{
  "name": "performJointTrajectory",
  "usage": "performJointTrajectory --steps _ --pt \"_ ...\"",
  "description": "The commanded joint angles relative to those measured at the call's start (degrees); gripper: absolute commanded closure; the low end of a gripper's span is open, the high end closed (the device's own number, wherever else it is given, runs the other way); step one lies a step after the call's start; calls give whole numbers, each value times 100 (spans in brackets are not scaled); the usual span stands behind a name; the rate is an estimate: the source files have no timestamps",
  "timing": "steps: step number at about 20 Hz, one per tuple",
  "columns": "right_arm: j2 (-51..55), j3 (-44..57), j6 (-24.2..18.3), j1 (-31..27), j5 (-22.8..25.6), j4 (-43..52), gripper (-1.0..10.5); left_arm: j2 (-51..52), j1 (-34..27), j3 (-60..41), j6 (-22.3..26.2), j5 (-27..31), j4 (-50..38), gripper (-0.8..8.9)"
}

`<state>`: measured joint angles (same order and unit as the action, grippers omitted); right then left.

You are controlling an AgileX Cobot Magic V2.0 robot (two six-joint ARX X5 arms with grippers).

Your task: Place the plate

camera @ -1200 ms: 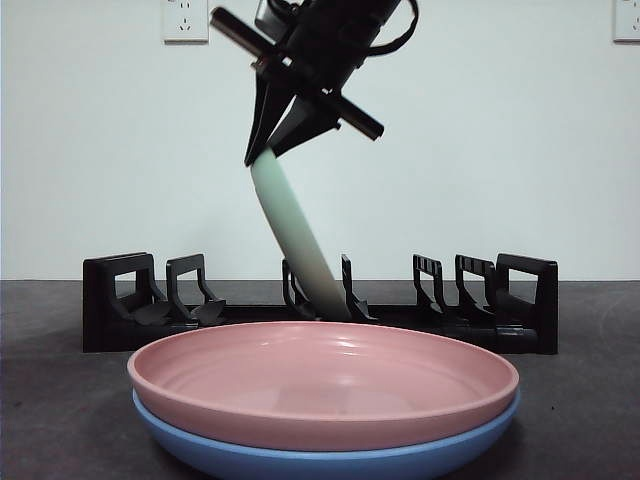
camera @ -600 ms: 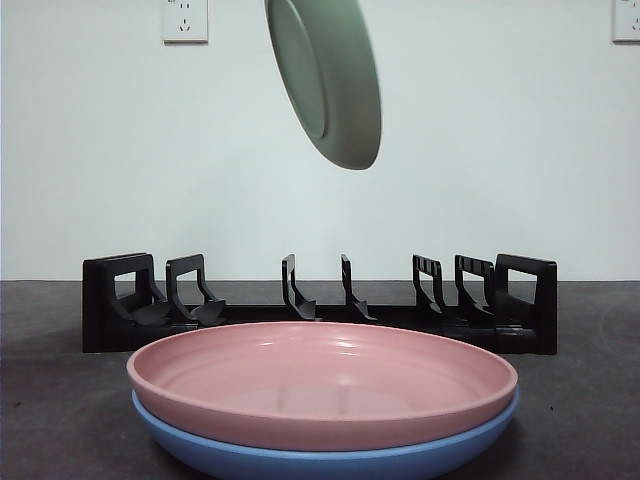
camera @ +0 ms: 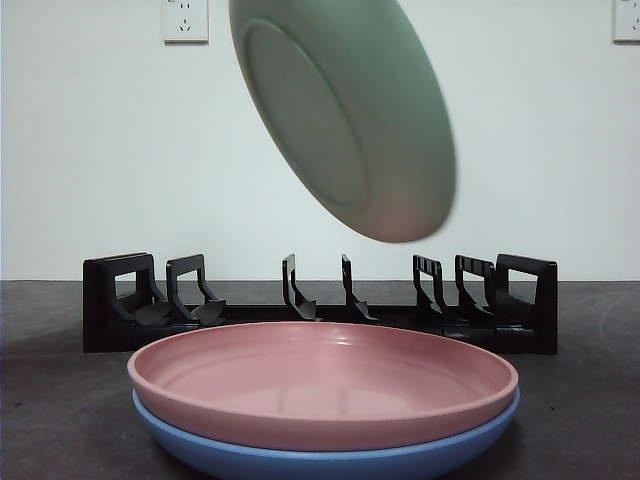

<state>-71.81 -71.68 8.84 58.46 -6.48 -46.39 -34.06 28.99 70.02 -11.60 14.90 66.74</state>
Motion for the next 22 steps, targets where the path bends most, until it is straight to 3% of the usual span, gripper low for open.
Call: performJointTrajectory --steps 1,3,5,13,22 --pt "70 293 4 463 1287 15 937 -28 22 101 -26 20 -33 469" --pt "24 426 -216 881 2166 -74 937 -28 22 101 -26 17 -33 469" --pt "-131 437 -415 1281 2498 2 937 -28 22 101 -26 20 -33 469" --pt "-1344 437 -424 2065 2597 -151 937 -28 22 101 -24 20 -31 469" --pt "-2415 437 -415 2129 2599 -101 937 -28 22 101 -26 17 -31 469"
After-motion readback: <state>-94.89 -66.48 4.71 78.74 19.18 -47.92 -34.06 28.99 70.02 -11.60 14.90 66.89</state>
